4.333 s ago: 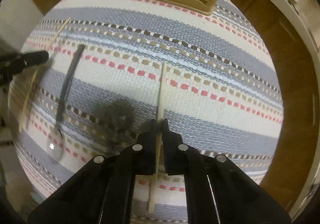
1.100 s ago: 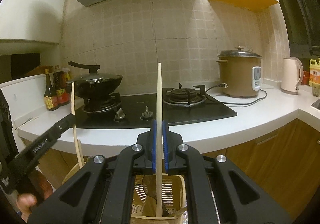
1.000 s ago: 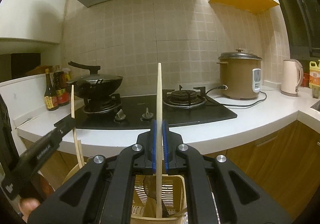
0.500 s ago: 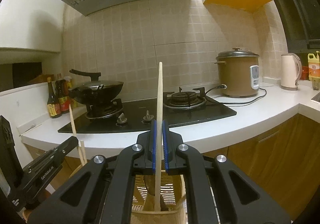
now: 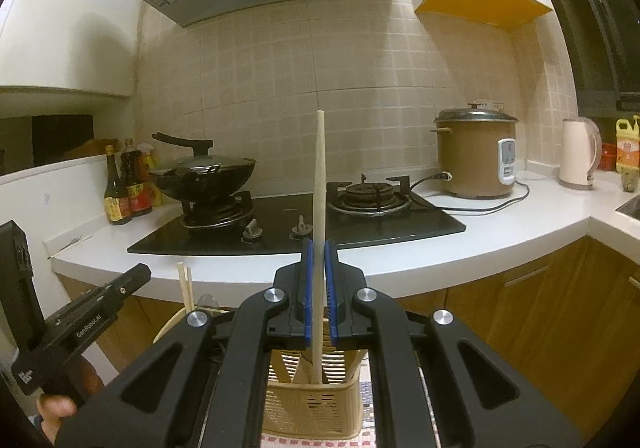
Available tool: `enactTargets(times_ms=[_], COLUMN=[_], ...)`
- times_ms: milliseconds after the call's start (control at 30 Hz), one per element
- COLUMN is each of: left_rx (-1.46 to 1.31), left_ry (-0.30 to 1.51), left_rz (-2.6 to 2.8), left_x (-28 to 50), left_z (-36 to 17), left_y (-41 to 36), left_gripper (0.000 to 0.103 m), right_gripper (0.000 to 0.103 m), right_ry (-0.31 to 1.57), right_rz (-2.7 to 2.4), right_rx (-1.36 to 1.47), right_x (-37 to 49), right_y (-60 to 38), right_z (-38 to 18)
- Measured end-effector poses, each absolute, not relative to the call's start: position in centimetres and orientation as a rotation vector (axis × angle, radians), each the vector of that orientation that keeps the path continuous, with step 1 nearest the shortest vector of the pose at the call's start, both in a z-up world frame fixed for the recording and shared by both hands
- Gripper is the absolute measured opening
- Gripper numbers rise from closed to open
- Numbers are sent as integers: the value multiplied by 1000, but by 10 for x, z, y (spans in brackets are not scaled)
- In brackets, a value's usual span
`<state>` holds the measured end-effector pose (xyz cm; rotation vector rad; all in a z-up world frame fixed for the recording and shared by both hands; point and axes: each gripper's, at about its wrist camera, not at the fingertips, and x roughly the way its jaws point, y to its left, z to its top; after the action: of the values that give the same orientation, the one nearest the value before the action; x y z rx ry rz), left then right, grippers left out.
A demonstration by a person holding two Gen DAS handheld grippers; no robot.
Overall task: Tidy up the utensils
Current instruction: 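Carry both chopsticks up and lower them into the tan holder, then open both tools and move them back down toward the table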
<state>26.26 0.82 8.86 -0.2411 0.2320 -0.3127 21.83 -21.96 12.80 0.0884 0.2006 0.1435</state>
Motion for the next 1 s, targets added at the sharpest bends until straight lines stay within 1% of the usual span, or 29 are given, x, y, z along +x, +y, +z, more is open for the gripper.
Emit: enactTargets(times_ms=[233,533,733,800,867,933,967,1000], left_rx=[-240,-226,-227,-226,-228,-233,-235,-240], left_ry=[237,236,243,248,253,254,255,257], left_rz=[-314,-306,-309,-311,-313,-314,-316,-321], left_x=[262,262,263,262,262,259,258,255], left_z=[86,83,81,80,80,80,81,82], left_y=[11,12,14,14,16,18,18,21], left_gripper=[7,7,7,9,14,22,29,36], right_gripper=[4,4,4,4,5,9,17,31], right_ry=[224,182,200,221,248,278,290,294], right_rz=[157,144,118,113,125,148,164,174], right_rx=[103,85,38,32,55,95,117,139], right_x=[220,233,247,251,251,249,246,241], right_y=[-231,-226,-216,-216,-220,-228,-232,-237], right_z=[130,143,127,118,112,111,111,113])
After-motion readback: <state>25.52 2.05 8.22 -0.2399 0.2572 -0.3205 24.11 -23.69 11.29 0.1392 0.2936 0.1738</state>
